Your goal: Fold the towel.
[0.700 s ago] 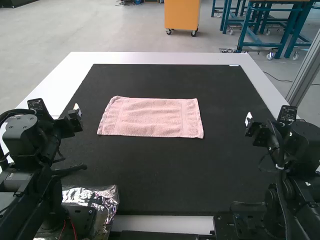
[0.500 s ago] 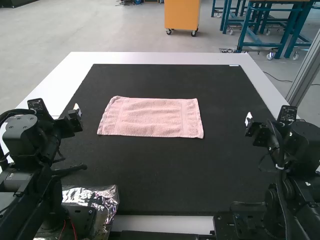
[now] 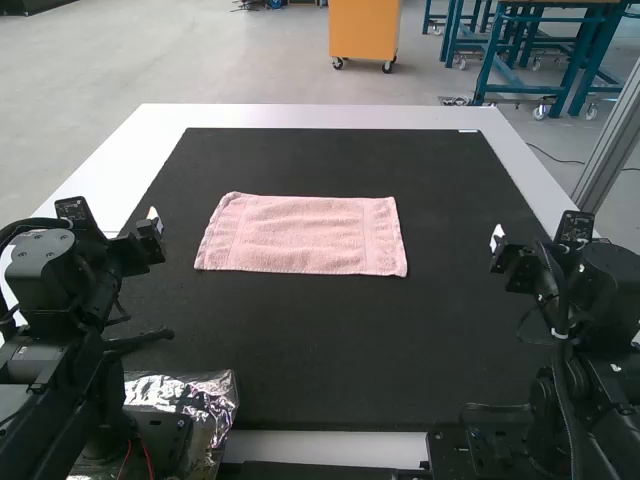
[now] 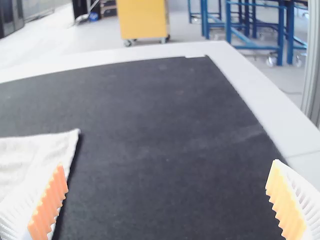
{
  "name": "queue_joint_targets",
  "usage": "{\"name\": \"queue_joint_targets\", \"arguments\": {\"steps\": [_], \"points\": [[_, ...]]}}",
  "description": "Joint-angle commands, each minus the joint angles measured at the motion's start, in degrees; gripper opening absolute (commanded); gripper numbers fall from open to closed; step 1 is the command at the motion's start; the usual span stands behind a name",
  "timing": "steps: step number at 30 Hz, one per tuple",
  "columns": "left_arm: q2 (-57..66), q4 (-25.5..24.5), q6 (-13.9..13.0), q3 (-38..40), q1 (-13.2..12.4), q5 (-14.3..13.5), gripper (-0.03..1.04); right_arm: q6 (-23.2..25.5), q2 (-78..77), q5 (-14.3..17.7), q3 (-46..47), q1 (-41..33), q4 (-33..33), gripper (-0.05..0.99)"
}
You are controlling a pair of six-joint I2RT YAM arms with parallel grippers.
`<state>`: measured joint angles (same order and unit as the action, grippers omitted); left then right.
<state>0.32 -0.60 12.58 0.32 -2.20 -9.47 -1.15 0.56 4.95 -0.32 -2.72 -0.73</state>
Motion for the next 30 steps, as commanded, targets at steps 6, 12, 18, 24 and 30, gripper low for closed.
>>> {"name": "queue_joint_targets", "arguments": {"steps": [6, 12, 18, 24, 30], "points": [[-0.32, 0.34, 0.6, -0.4, 0.0, -0.72, 0.97, -0.26, -0.56, -0.56, 0.4, 0.35, -0.23, 0.92], [-0.32, 0.34, 0.69, -0.32, 0.09, -0.72, 0.97, -0.35, -0.56, -0.56, 0.4, 0.35, -0.15, 0.92], [-0.32, 1.04, 0.25, -0.32, 0.09, -0.72, 0.97, 4.93, -0.47, -0.64, 0.32, 0.17, -1.2, 0.92], [-0.32, 5.44, -13.72, -0.32, 0.35, -0.63, 0.97, -15.73, -0.56, -0.91, 0.4, 0.0, -4.54, 0.92], [-0.32, 10.01, -22.6, -0.32, 0.18, -0.72, 0.94, -22.93, -0.56, -0.82, 0.4, -0.62, -6.74, 0.92]]}}
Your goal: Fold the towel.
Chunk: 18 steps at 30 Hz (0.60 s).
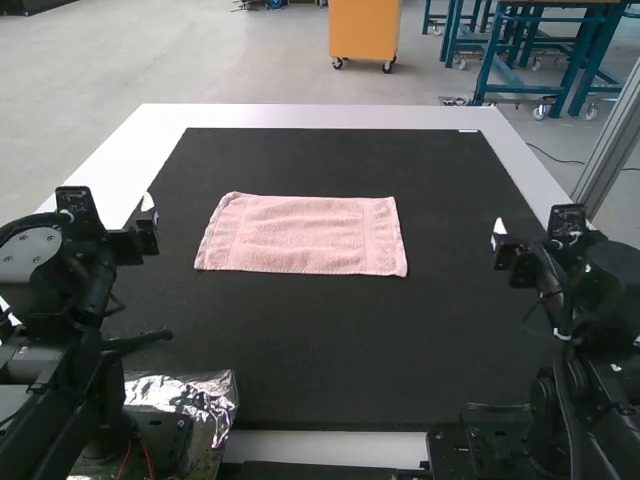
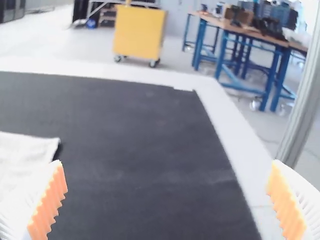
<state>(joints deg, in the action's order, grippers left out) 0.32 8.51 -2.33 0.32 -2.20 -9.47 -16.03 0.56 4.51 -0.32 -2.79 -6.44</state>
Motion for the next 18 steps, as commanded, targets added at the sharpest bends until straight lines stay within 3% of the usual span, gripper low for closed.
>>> {"name": "queue_joint_targets", "arguments": {"steps": [1, 9, 10, 12, 18], "points": [[-0.32, 0.45, -8.31, -0.4, 0.18, -0.72, 0.94, -9.98, -0.56, -0.38, 0.4, -0.82, -1.3, 0.92], [-0.32, -1.75, -9.98, -0.4, 0.0, -0.81, 0.94, -17.01, -0.56, -0.38, 0.32, -1.52, 0.28, 0.92], [-0.32, -1.39, -10.86, -0.32, 0.18, -0.72, 0.94, -17.81, -0.56, -1.35, 0.32, -1.52, 0.46, 0.92], [-0.32, -0.08, -12.53, -0.32, 0.44, -0.63, 0.94, -23.87, -0.56, -4.16, 0.4, -1.61, -0.24, 0.92], [-0.23, 7.04, -12.88, 0.03, 0.35, 0.33, 0.94, -21.94, -0.29, -0.29, -0.65, -0.82, -12.81, 0.92]]}}
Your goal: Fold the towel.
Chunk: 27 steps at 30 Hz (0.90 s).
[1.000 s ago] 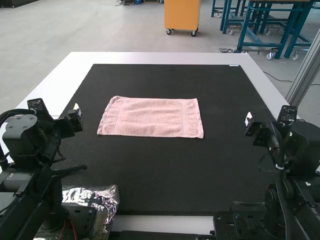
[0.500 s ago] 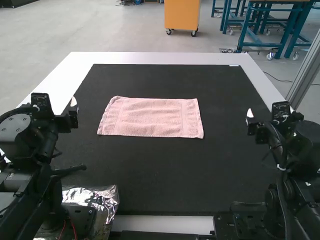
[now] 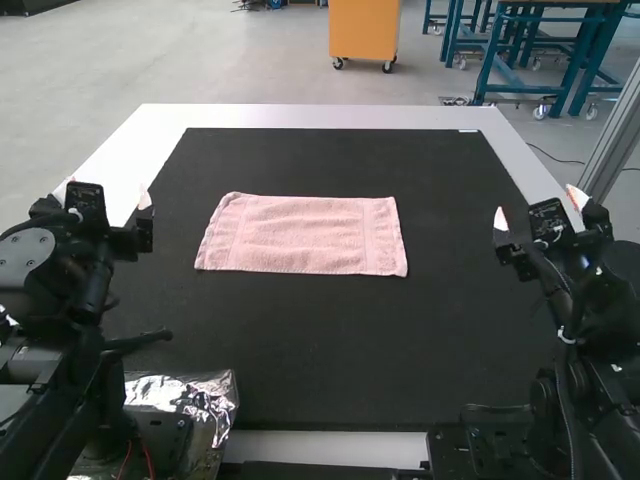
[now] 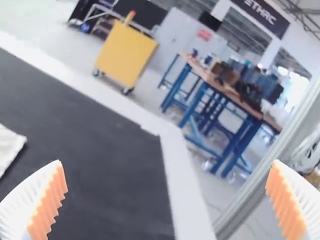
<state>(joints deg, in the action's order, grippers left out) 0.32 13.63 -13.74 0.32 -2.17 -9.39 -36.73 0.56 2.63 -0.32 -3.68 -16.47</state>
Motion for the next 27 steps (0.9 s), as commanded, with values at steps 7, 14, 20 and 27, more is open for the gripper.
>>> {"name": "queue_joint_targets", "arguments": {"steps": [7, 14, 20, 27], "points": [[9.09, 2.28, -1.38, 12.87, 0.59, -0.37, 0.94, 11.77, 12.19, 2.29, -15.68, 0.61, 0.47, 0.92], [33.96, -5.81, 7.85, 31.59, 0.59, -0.46, 0.95, 27.24, 38.2, 0.35, -32.47, 0.61, 4.78, 0.92], [52.24, -12.22, 10.84, 38.0, 0.42, -0.63, 0.96, 31.81, 60.0, -5.53, -40.38, -0.45, 10.32, 0.92], [68.94, -13.72, 15.67, 38.09, 0.42, 7.1, 0.96, 32.95, 77.14, -10.81, -44.24, -3.17, 9.88, 0.91]]}}
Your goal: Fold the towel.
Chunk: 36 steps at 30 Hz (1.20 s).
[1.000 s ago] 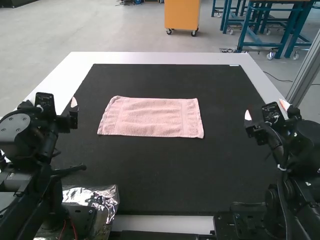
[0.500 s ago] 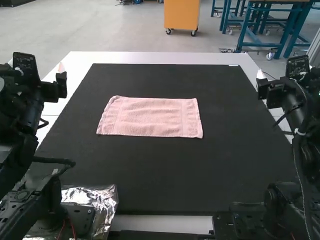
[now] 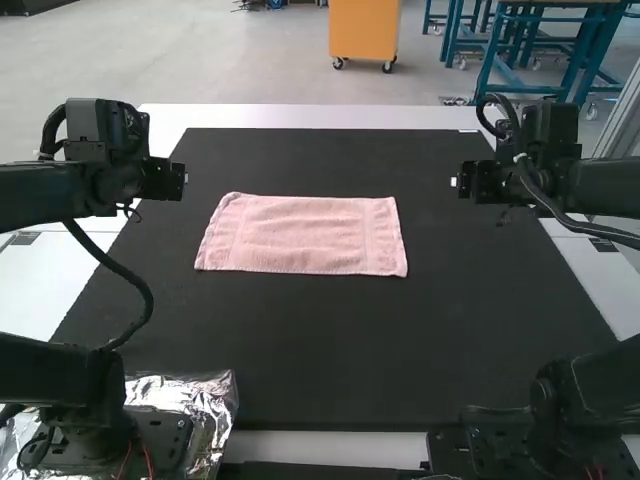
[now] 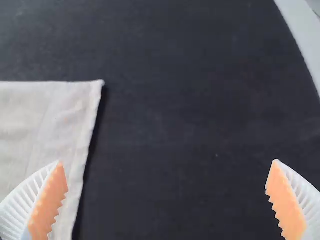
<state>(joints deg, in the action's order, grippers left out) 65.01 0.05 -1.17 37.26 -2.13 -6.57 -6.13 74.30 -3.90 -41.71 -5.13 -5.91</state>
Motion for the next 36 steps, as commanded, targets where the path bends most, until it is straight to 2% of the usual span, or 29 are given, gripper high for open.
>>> {"name": "queue_joint_targets", "arguments": {"steps": [1, 5, 9, 11, 13, 19, 36], "points": [[6.97, -0.14, 3.1, 1.33, 0.37, 5.16, 0.96, 2.53, 5.59, -4.27, -3.37, -2.17, -0.68, 0.91], [16.99, 1.26, 4.51, 3.17, -0.07, 8.77, 0.96, 2.53, 13.06, -4.27, -5.31, -4.45, -1.47, 0.91], [24.46, 3.2, 6.53, 6.34, -1.3, 9.73, 0.96, 2.44, 18.69, -3.31, -7.59, -7.62, -2.88, 0.91], [27.1, 4.52, 6.71, 8.01, -1.74, 10.08, 0.96, 2.44, 20.62, -1.64, -8.38, -8.76, -4.81, 0.91], [29.12, 6.1, 7.67, 9.68, -2.0, 10.17, 0.96, 2.44, 22.38, -1.64, -9.53, -9.64, -6.22, 0.91], [33.51, 9.96, 7.41, 13.37, -1.74, 10.17, 0.96, 2.35, 29.14, -0.49, -13.39, -10.87, -8.77, 0.91], [45.11, 13.04, 6.79, 20.93, -1.56, 9.73, 0.95, 1.47, 45.05, -0.49, -25.79, -10.96, -9.38, 0.91]]}}
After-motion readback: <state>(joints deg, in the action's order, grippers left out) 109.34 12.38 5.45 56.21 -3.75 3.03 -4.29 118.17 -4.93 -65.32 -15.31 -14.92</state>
